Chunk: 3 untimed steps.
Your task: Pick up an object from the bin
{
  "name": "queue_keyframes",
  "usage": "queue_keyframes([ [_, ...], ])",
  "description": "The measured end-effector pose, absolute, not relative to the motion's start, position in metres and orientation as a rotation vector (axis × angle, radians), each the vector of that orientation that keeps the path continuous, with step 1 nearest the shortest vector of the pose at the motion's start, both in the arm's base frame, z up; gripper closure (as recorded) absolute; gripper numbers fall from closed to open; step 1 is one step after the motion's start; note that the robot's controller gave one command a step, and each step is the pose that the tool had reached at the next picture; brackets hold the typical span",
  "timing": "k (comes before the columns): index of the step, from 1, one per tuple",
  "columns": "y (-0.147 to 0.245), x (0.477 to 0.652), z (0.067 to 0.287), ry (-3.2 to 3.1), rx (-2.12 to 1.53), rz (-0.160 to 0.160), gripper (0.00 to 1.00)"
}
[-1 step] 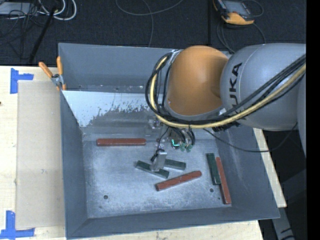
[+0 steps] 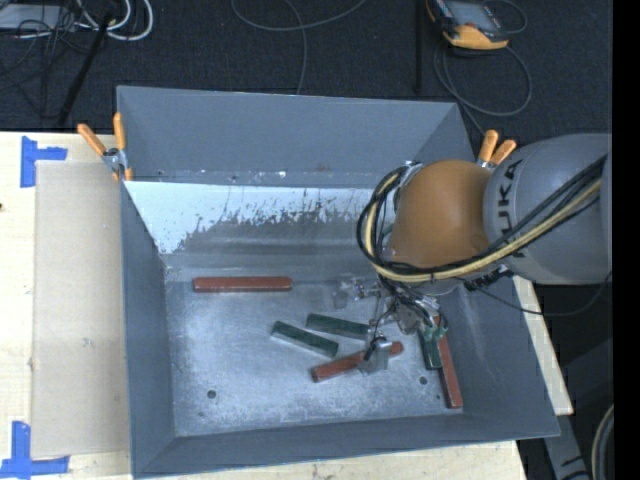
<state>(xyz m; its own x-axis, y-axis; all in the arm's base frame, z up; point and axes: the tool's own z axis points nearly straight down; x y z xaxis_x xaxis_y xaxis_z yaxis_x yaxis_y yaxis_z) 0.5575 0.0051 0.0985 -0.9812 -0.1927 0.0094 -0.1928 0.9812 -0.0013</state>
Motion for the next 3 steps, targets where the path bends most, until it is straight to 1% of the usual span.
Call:
queue_keyframes([
  [1, 0.038, 0.580, 0.069, -3.118, 0.374, 0.000, 0.00],
  [2, 0.036, 0.580, 0.070, -3.121, 0.364, -0.002, 1.00],
  [3, 0.031, 0.596, 0.240, -3.130, 0.367, 0.001, 1.00],
])
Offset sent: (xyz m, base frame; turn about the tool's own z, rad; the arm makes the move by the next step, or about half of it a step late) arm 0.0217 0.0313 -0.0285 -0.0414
